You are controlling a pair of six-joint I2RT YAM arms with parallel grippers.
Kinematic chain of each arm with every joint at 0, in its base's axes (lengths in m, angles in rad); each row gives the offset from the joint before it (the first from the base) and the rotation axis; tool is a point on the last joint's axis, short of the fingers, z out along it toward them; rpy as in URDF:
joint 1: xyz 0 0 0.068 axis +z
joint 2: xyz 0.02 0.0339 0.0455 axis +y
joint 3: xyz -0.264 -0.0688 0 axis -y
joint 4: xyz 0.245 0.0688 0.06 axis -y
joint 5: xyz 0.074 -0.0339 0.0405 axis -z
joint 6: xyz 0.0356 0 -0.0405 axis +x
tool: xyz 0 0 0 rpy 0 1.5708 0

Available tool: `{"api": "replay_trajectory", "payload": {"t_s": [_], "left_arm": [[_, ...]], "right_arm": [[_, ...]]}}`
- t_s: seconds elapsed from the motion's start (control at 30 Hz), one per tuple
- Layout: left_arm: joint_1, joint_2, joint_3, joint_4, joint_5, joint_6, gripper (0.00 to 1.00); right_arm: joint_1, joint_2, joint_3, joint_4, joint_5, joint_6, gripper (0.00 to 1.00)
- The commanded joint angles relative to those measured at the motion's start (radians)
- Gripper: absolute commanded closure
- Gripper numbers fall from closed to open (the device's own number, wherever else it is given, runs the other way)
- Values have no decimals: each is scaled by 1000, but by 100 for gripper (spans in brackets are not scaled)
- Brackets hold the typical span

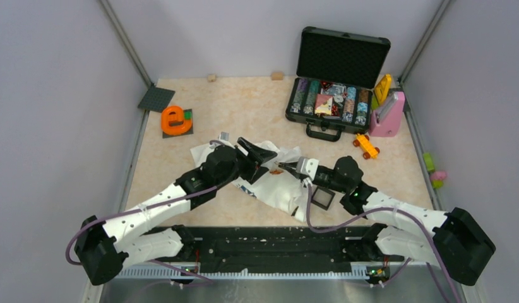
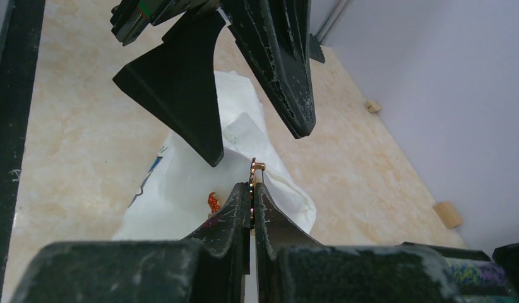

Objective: Remove the brooch from the garment

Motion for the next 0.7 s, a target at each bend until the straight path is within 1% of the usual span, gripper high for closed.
{"api": "replay_trajectory", "payload": {"t_s": [0.0, 0.07, 0.17, 0.23, 0.37, 0.47, 0.6, 0.67], "left_arm": [[14, -34, 26, -111, 12, -130, 35], [21, -33, 18, -97, 33, -143, 43], [26, -26, 11, -82, 47, -149, 47], [27, -22, 9, -69, 53, -150, 54], [28, -7, 11, -62, 84, -156, 60], [28, 1, 15, -101, 85, -172, 66], [28, 24, 11, -99, 87, -177, 66], [27, 37, 12, -100, 87, -178, 69]], "right_arm": [[41, 1, -7, 60, -24, -179, 100], [57, 8, -9, 68, 5, -197, 100], [75, 19, 0, 51, 24, -225, 100], [90, 27, 4, 45, 44, -237, 100], [102, 37, 5, 53, 79, -242, 100], [107, 48, 3, 71, 90, -241, 100], [116, 61, 2, 91, 101, -240, 100], [119, 64, 2, 94, 101, -239, 100]]}}
